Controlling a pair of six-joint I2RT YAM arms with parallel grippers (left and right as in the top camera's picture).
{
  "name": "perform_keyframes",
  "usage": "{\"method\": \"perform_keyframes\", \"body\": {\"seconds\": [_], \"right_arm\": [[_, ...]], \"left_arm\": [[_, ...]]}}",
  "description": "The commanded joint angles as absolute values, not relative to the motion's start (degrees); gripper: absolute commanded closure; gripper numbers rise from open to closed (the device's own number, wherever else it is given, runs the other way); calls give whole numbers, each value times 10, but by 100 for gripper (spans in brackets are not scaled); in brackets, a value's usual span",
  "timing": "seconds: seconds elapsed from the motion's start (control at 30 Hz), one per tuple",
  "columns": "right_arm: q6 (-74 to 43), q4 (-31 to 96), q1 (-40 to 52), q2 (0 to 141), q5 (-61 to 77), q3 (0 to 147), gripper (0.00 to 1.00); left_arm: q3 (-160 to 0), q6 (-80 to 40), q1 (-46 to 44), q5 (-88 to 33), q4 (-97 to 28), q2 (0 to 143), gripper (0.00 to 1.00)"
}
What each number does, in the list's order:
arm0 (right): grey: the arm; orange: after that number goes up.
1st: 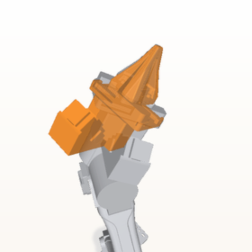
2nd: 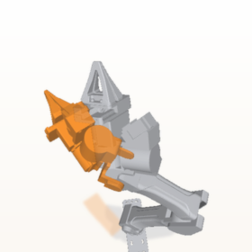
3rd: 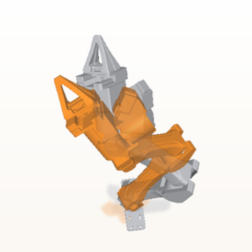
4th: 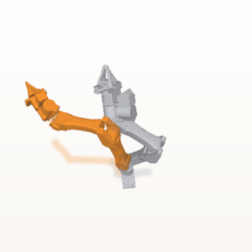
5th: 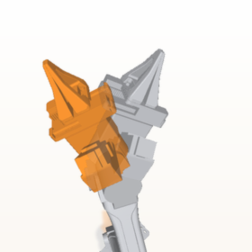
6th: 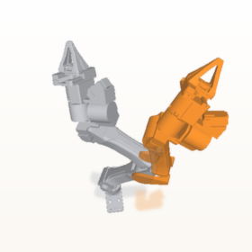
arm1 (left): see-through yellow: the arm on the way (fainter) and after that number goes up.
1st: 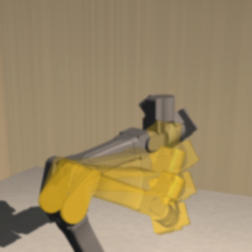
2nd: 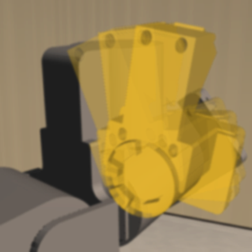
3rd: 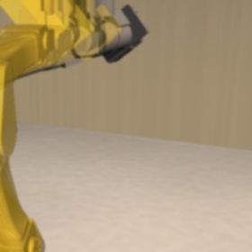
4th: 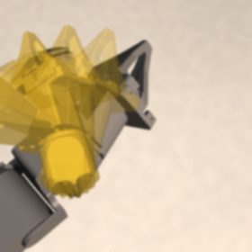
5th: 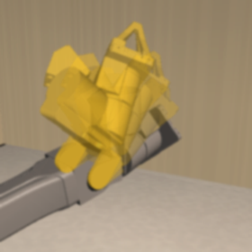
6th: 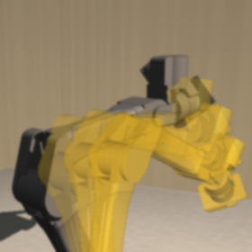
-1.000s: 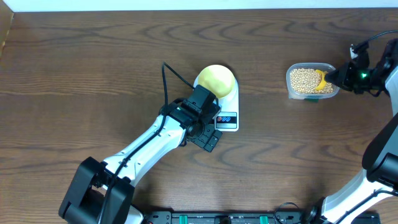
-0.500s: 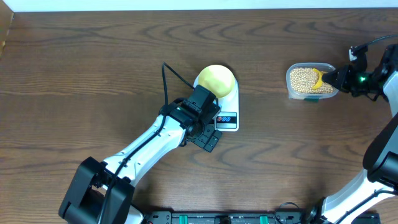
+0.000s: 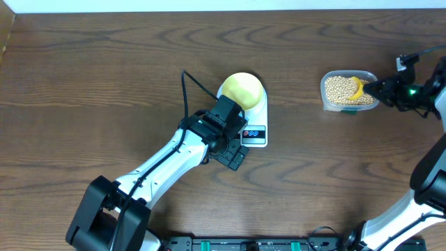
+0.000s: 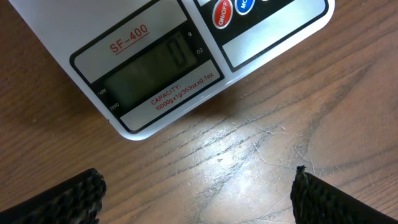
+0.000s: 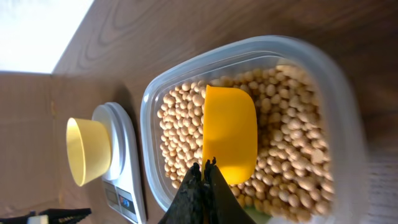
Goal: Scoop item into bowl and weigh 50g on scale
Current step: 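Lift the filled yellow scoop out of the tub with the right gripper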
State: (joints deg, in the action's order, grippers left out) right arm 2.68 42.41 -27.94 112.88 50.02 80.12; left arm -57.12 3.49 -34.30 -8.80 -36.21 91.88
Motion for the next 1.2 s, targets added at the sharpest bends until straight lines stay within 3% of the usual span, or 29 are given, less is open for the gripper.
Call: {"method": "perform_keyframes", "body": {"seconds": [0.0,0.53,0.77,1.17], "right_arm": [[13,427,-295,1132,543,797,99],[-29,424,-321,1132,590,798,99],[-30,423,-350,1132,682,798,99],[-29,420,-359,1132,692,798,99]], "left_arm": [[-583,45,-343,-83,-366,921,2],[-583,45,-343,-80,-366,921,2],[-583,45,-343,-80,-366,921,2],[-583,45,-343,-80,-366,921,2]]}}
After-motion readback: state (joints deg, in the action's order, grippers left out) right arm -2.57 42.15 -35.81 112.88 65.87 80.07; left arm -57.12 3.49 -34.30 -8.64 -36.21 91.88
